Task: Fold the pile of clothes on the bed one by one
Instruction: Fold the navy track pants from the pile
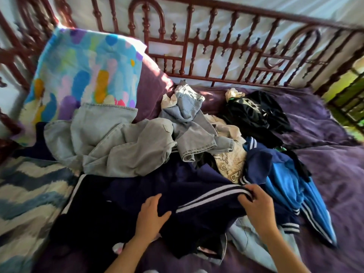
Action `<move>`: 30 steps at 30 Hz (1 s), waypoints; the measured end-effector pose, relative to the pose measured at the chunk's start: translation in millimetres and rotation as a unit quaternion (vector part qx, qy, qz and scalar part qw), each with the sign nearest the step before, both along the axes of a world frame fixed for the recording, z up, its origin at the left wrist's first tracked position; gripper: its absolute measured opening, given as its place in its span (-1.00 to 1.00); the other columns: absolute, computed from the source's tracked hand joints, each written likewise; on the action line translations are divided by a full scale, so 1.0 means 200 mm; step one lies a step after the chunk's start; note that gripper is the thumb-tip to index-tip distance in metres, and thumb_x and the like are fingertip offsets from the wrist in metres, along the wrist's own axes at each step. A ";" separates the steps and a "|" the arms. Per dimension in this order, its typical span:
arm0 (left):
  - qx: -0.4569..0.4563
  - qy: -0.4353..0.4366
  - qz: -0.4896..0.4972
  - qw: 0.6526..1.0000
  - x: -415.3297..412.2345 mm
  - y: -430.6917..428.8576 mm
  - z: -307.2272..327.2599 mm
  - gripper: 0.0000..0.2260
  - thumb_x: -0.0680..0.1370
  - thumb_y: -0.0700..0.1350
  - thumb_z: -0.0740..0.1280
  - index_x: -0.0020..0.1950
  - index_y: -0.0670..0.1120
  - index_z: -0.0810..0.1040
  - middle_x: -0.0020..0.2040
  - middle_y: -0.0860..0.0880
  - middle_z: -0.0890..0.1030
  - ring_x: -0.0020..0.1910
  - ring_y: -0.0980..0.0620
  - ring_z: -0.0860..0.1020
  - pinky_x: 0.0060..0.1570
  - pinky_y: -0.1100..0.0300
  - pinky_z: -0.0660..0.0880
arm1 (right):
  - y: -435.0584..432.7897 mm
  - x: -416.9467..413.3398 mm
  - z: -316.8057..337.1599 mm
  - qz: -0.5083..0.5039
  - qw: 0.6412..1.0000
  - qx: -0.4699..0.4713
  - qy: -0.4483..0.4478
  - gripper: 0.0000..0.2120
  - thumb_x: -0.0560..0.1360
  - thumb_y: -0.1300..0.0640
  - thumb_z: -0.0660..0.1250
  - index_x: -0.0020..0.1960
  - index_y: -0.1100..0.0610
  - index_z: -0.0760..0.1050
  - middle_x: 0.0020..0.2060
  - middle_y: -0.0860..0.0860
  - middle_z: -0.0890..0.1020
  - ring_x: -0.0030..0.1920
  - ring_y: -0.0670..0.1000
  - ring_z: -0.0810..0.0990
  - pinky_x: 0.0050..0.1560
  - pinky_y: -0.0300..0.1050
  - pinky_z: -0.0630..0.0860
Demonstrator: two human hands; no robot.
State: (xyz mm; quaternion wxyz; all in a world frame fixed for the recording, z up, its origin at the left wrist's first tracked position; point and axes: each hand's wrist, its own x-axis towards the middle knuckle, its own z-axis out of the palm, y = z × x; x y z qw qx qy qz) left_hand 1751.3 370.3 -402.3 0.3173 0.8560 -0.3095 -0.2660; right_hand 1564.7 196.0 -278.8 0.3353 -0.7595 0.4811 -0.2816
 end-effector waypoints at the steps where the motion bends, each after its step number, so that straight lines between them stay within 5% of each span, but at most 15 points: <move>1: -0.009 -0.004 -0.008 1.000 -0.01 -0.01 0.03 -0.39 0.50 0.05 0.36 0.48 -0.04 0.22 0.42 -0.02 0.29 0.36 0.03 0.29 0.28 0.21 0.31 | -0.03 -0.02 0.07 -0.004 1.000 -0.013 -0.011 -0.68 0.34 0.45 0.36 -0.26 0.03 0.48 -0.40 -0.12 0.55 -0.38 -0.27 0.52 -0.33 -0.52 0.37; 7: -0.030 -0.032 -0.045 0.998 -0.05 -0.02 0.13 -0.40 0.51 0.07 0.34 0.49 -0.03 0.20 0.43 -0.03 0.25 0.37 0.01 0.26 0.27 0.20 0.30 | -0.26 -0.18 0.48 -0.119 0.978 -0.030 -0.167 -0.75 0.45 0.38 0.25 -0.28 0.08 0.49 -0.59 -0.26 0.50 -0.54 -0.31 0.41 -0.48 -0.51 0.32; 12: -0.056 -0.027 -0.024 0.998 -0.08 0.04 0.15 -0.41 0.51 0.07 0.34 0.47 -0.04 0.23 0.43 -0.02 0.28 0.37 0.01 0.28 0.29 0.16 0.31 | -0.48 -0.42 0.51 -0.260 0.934 0.043 -0.242 -0.75 0.46 0.26 0.28 -0.38 0.13 0.40 -0.57 -0.07 0.41 -0.48 -0.15 0.35 -0.45 -0.23 0.33; 14: -0.056 -0.029 -0.019 0.998 -0.09 0.07 0.14 -0.43 0.51 0.07 0.33 0.47 -0.05 0.24 0.42 -0.03 0.29 0.35 0.01 0.30 0.28 0.16 0.31 | -0.51 -0.47 0.40 -0.283 0.939 0.068 -0.182 -0.73 0.47 0.29 0.27 -0.39 0.17 0.37 -0.70 -0.12 0.35 -0.60 -0.18 0.27 -0.48 -0.28 0.26; 16: -0.051 -0.031 -0.016 0.998 -0.11 0.09 0.14 -0.44 0.52 0.05 0.33 0.46 -0.07 0.25 0.42 -0.04 0.31 0.35 0.00 0.31 0.27 0.17 0.32 | -0.47 -0.48 0.25 -0.255 0.959 0.103 -0.075 -0.98 0.42 0.29 0.34 -0.19 0.24 0.51 -0.70 -0.13 0.41 -0.59 -0.21 0.36 -0.44 -0.29 0.31; 19: -0.035 -0.034 -0.015 0.999 -0.13 0.12 0.11 -0.45 0.53 0.04 0.32 0.46 -0.09 0.26 0.41 -0.06 0.31 0.35 -0.02 0.32 0.25 0.17 0.32 | -0.36 -0.44 0.01 -0.192 0.971 0.131 0.058 -0.70 0.33 0.31 0.40 0.05 0.37 0.54 -0.18 0.25 0.64 -0.01 0.09 0.60 -0.05 -0.06 0.46; 21: -0.021 -0.035 -0.018 0.999 -0.14 0.14 0.10 -0.46 0.54 0.04 0.31 0.46 -0.09 0.25 0.42 -0.06 0.31 0.35 -0.03 0.32 0.24 0.16 0.34 | -0.28 -0.36 -0.09 -0.131 0.974 0.116 0.143 -0.79 0.36 0.34 0.35 -0.04 0.42 0.57 -0.09 0.33 0.62 0.04 0.25 0.57 -0.06 -0.01 0.43; 23: -0.010 -0.038 -0.016 0.999 -0.13 0.16 0.08 -0.47 0.54 0.03 0.30 0.46 -0.09 0.26 0.41 -0.06 0.31 0.34 -0.03 0.32 0.22 0.15 0.36 | -0.20 -0.26 -0.14 -0.066 0.973 0.118 0.186 -0.87 0.34 0.23 0.34 -0.20 0.30 0.57 -0.24 0.25 0.60 -0.06 0.18 0.57 -0.19 -0.06 0.39; 26: 0.001 -0.037 -0.002 0.999 -0.12 0.19 0.05 -0.50 0.55 0.01 0.30 0.44 -0.09 0.28 0.40 -0.07 0.33 0.32 -0.03 0.34 0.21 0.15 0.36 | -0.10 -0.10 -0.21 -0.006 0.969 0.128 0.211 -0.73 0.43 0.28 0.31 0.12 0.25 0.55 0.01 0.21 0.61 0.05 0.18 0.56 -0.09 -0.11 0.40; 30: 0.018 -0.028 0.012 0.999 -0.09 0.23 0.03 -0.53 0.56 -0.01 0.27 0.44 -0.09 0.28 0.40 -0.07 0.33 0.33 -0.03 0.34 0.24 0.16 0.34 | 0.03 0.13 -0.30 0.105 0.955 0.107 0.254 -0.81 0.44 0.24 0.29 0.05 0.16 0.55 0.05 0.16 0.55 0.11 0.12 0.50 0.00 -0.16 0.34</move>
